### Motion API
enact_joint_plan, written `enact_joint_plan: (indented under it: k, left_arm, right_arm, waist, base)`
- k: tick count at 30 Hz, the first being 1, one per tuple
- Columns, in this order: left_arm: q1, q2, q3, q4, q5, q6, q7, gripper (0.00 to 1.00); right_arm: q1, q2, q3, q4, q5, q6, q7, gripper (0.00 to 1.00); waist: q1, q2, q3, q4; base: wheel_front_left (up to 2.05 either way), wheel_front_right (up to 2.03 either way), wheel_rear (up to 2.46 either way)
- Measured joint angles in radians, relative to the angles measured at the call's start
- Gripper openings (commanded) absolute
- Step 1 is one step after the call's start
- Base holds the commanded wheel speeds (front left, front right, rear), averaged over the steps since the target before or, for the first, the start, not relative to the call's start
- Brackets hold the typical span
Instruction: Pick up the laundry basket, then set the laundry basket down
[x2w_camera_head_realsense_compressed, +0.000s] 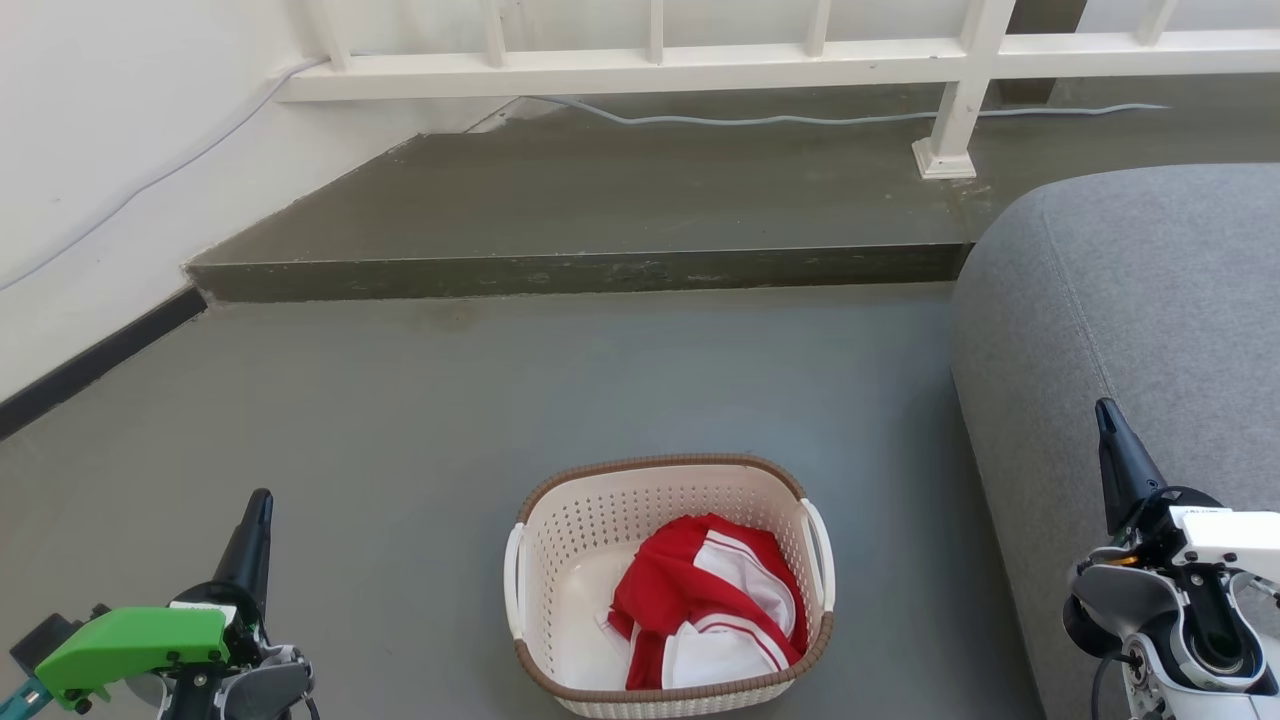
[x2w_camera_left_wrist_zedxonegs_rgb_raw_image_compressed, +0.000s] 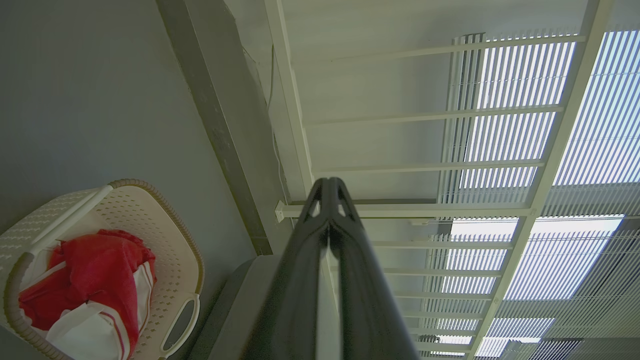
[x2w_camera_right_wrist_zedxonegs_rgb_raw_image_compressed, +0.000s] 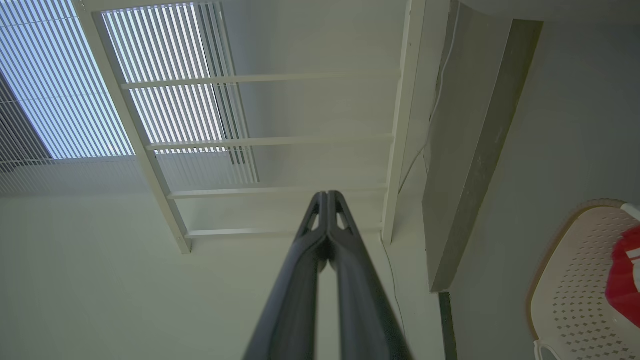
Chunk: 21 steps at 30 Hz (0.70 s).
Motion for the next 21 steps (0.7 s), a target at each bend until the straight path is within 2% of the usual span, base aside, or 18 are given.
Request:
enact_joint_plan:
  k: [21]
  left_arm:
    - [0.0, -0.001, 0.002, 0.008, 0.0, -0.002, 0.0, 0.0]
  right_arm:
    - [0.0, 0.001, -0.001, 0.004, 0.0, 0.0, 0.0, 0.0]
  waist:
    - [0.0, 0.0, 0.0, 0.0]
  base:
    - [0.0, 0.0, 0.0]
